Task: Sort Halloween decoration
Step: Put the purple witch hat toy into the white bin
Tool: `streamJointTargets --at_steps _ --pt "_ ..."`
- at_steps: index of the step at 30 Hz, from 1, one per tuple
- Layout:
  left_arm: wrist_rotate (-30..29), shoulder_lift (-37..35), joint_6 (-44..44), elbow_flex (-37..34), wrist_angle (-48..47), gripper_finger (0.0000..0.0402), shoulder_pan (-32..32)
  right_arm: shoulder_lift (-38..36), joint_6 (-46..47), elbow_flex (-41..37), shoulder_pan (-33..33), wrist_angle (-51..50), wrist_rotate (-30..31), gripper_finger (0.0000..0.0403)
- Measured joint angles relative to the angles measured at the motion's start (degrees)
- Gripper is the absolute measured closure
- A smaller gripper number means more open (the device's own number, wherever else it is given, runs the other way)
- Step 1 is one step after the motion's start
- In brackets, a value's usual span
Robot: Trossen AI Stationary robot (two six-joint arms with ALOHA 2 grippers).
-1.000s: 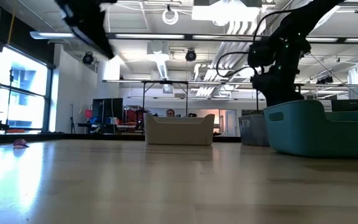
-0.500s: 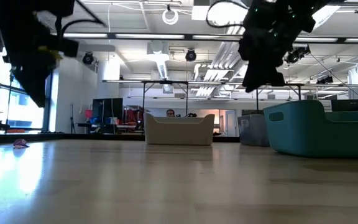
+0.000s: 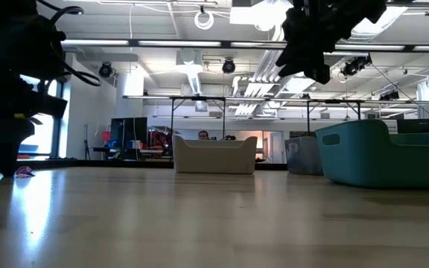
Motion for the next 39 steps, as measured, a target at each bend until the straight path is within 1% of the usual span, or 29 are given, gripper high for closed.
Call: streamJointTargets --at_steps 3,10,16,18,26,34,37,39 --pt "-0.52 0.01 0.01 -0.11 0.26 0.027 0.01 0.02 0.18 0.02 0.1 -0.05 1.0 0.0304" --pt "-0.04 -0.06 0.35 0.83 0.42 0.027 0.07 0.04 0.17 0.01 0.08 -0.02 1.26 0.0304" --pt "3.78 -0.06 3.68 2.77 2.08 0.027 0.07 0.04 0.05 0.02 0.02 -0.02 1.89 0.0304" --pt "3.84 -0.1 4.39 3.36 2.42 0.027 0.07 0.04 0.02 0.02 0.02 -0.04 1.9 0.0304" --pt "-0.88 -0.08 4.4 3.36 2.06 0.027 0.07 0.04 -0.17 0.02 0.02 -0.04 1.9 0.0304" --pt "-4.21 -0.08 3.83 3.34 2.11 0.027 0.07 0.07 -0.25 0.02 0.02 -0.04 1.9 0.0304" --pt "-4.99 -0.1 2.75 2.17 3.18 0.027 0.07 0.07 -0.27 0.02 0.02 -0.04 1.9 0.0304" --pt "-5.0 -0.1 1.9 0.52 5.51 0.027 0.07 0.07 -0.27 0.02 0.02 -0.02 1.9 0.0304"
